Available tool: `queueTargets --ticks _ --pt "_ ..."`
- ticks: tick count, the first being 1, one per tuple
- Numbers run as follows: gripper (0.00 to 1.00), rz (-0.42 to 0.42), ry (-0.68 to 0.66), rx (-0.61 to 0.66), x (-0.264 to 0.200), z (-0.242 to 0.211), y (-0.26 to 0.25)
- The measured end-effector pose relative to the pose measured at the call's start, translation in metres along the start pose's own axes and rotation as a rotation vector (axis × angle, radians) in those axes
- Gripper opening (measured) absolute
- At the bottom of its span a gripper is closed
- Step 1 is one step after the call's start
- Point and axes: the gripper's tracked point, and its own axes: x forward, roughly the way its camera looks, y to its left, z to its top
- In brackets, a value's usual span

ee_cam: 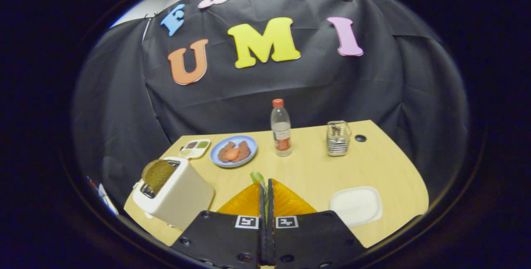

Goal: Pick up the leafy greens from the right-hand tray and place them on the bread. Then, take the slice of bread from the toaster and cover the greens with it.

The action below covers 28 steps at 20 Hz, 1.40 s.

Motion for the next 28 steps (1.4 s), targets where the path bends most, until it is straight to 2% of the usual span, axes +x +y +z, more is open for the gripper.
queueTargets --ticks 4,7,12,15,21,23,24,28 --pt "0.00 0.074 0.036 0.060 0.011 -0.018 0.052" --pt "0.00 0.095 0.080 0.106 0.024 -0.037 0.059" --pt "0.00 0.024 0.143 0.183 0.039 -0.064 0.012" --pt "0.00 -0.032 0.154 0.133 0.045 -0.074 -0.021" --pt "0.04 -0.064 0.169 0.041 0.055 -0.085 -0.052" --pt "0.20 -0.056 0.174 0.031 0.056 -0.084 -0.054" --pt "0.24 -0.057 0.173 0.017 0.057 -0.083 -0.056" --pt "0.70 -0.083 0.158 -0.029 0.058 -0.078 -0.067"
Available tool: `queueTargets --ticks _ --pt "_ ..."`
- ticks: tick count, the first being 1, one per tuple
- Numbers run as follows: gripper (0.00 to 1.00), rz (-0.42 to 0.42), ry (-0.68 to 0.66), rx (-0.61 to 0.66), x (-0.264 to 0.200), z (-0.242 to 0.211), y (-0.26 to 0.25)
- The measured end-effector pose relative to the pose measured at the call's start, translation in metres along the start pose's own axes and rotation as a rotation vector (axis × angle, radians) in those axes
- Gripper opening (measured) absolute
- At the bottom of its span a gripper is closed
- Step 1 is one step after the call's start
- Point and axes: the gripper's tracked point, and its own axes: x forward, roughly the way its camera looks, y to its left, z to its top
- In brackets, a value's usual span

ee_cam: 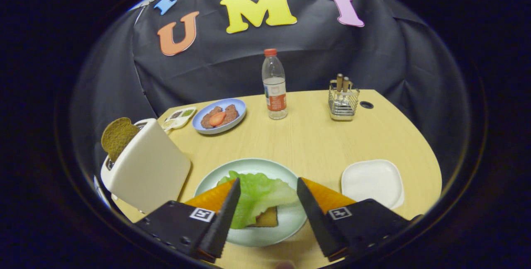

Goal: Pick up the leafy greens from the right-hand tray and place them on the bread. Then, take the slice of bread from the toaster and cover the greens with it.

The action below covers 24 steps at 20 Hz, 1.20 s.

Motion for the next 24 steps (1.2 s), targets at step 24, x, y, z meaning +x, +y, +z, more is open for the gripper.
queueTargets --ticks 24 --pt "0.96 0.075 -0.334 -0.085 -0.145 0.116 0.215"
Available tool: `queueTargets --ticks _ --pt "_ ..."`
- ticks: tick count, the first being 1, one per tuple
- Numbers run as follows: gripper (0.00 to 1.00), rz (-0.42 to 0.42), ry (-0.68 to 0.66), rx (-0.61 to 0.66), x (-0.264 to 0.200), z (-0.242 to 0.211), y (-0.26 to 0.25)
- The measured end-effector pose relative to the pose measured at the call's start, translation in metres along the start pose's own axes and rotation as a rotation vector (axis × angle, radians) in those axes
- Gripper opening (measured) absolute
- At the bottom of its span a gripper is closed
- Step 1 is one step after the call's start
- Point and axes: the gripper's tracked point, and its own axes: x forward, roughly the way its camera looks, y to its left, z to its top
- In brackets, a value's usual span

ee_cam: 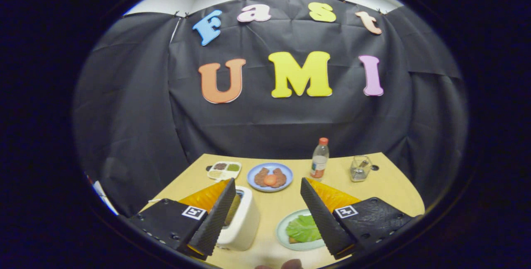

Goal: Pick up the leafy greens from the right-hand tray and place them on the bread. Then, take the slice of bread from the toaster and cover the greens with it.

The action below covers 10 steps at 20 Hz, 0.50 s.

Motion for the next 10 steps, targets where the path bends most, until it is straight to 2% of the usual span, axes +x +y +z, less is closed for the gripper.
queueTargets --ticks 3,9,10 --pt "0.96 0.019 0.045 -0.019 0.019 -0.025 0.041" --pt "0.96 -0.042 0.156 -0.015 0.057 -0.076 0.061" --pt "0.91 -0.053 0.172 -0.014 0.063 -0.082 0.062"
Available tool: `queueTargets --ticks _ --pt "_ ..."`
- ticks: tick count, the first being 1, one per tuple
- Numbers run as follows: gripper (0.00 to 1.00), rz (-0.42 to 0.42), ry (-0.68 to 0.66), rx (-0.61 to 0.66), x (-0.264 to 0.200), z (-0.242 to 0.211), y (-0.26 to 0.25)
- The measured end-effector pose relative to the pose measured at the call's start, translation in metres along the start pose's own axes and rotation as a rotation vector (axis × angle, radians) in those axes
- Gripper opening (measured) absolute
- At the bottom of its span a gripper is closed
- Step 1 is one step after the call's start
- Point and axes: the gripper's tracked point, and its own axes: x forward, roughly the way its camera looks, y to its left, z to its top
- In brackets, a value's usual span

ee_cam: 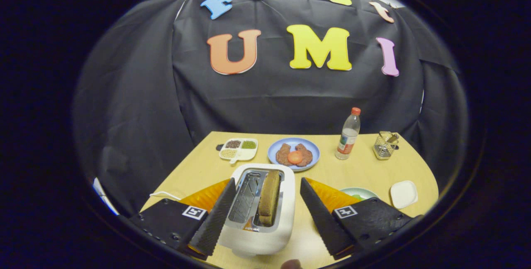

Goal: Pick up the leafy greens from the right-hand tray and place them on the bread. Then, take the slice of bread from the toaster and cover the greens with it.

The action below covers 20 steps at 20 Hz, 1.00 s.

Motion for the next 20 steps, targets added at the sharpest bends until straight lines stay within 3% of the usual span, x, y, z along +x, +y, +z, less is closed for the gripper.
queueTargets --ticks 6,7,10,11,12,20 --pt "0.58 -0.058 0.065 0.021 0.025 -0.013 -0.004" --pt "0.45 -0.068 0.069 0.020 0.028 -0.013 -0.006" --pt "0.18 -0.077 0.086 0.038 0.030 -0.013 -0.009" --pt "0.18 -0.076 0.084 0.041 0.029 -0.011 -0.010" --pt "0.10 -0.064 0.088 0.045 0.027 -0.010 -0.008" --pt "0.10 0.010 0.024 0.117 -0.013 0.043 -0.006"
